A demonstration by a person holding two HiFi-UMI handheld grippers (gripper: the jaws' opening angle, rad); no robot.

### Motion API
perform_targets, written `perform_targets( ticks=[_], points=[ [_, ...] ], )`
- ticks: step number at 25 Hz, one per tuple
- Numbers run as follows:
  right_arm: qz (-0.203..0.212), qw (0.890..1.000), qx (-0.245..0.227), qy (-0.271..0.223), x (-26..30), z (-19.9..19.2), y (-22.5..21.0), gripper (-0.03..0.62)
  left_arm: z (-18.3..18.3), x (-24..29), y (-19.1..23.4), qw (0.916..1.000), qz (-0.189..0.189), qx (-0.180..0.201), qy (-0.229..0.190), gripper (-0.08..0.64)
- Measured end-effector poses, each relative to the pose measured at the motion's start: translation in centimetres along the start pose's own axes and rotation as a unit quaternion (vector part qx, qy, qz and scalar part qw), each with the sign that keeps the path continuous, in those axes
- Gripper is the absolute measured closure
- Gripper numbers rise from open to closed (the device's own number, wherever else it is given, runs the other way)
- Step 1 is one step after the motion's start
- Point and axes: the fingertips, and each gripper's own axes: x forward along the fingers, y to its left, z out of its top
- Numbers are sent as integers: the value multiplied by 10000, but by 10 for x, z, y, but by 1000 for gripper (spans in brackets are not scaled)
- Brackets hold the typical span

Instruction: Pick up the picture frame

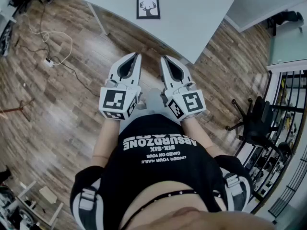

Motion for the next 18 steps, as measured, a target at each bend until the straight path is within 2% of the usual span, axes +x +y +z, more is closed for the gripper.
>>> perform_targets(
  ticks=[7,12,18],
  points=[
    [284,9996,55,-62,15,-1,1,577,-2,6,13,9999,-1,12,164,549],
    [424,9989,145,103,64,-7,-8,575,-2,31,51,9994,23,43,357,549],
    [499,9969,199,581,134,-31,-44,575,-18,80,98,9973,99,57,729,549]
  ],
)
